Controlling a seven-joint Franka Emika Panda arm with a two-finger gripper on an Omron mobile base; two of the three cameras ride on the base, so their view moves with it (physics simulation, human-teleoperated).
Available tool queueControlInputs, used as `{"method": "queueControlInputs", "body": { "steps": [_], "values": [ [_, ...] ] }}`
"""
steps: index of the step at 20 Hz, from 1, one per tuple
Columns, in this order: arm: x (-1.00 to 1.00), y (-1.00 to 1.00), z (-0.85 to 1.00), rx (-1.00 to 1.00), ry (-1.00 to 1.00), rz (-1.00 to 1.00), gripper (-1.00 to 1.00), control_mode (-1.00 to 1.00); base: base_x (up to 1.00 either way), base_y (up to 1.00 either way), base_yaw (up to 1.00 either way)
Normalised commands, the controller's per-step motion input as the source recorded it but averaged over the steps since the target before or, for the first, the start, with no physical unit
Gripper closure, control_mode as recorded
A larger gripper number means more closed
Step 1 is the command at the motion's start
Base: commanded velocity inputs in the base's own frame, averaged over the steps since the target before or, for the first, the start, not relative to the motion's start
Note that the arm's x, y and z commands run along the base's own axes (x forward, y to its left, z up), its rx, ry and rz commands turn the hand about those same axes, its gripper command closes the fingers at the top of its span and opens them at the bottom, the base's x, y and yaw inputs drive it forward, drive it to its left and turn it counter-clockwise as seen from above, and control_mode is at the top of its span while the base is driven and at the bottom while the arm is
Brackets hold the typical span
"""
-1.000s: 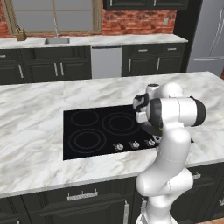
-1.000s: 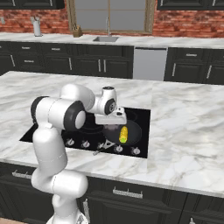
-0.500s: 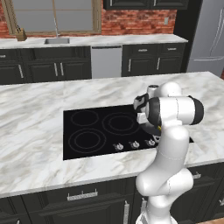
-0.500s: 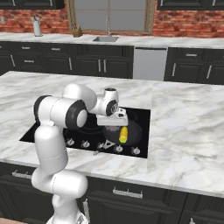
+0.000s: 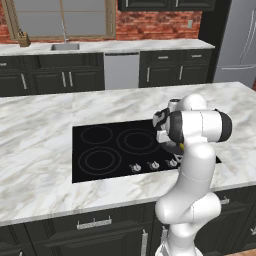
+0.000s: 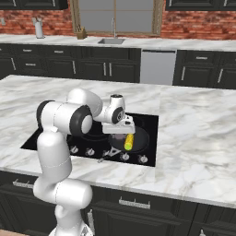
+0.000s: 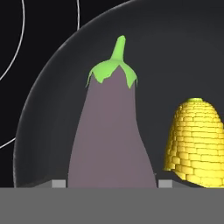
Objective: Put the corn and eggplant in the pan. Then turn on the front right burner and set the heat to medium.
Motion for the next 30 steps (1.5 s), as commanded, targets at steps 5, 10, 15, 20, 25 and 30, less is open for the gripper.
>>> {"method": "queueControlInputs", "body": {
  "steps": [5,10,15,20,25,30],
  "values": [
    [0.0,0.0,0.0,0.0,0.0,0.0,-1.0,-1.0,0.0,0.0,0.0],
    [-0.1,0.0,0.05,0.0,-0.03,0.0,-1.0,-1.0,0.0,0.0,0.0],
    [-0.23,-0.01,0.18,0.0,-0.1,0.0,-1.0,-1.0,0.0,0.0,0.0],
    [-0.35,-0.15,0.24,0.0,-0.1,-0.01,-1.0,-1.0,0.0,0.0,0.0],
    [-0.38,-0.51,0.21,0.0,-0.03,-0.05,-1.0,-1.0,0.0,0.0,0.0],
    [-0.21,-0.76,0.01,0.0,0.0,-0.07,-1.0,-1.0,0.0,0.0,0.0]
  ]
}}
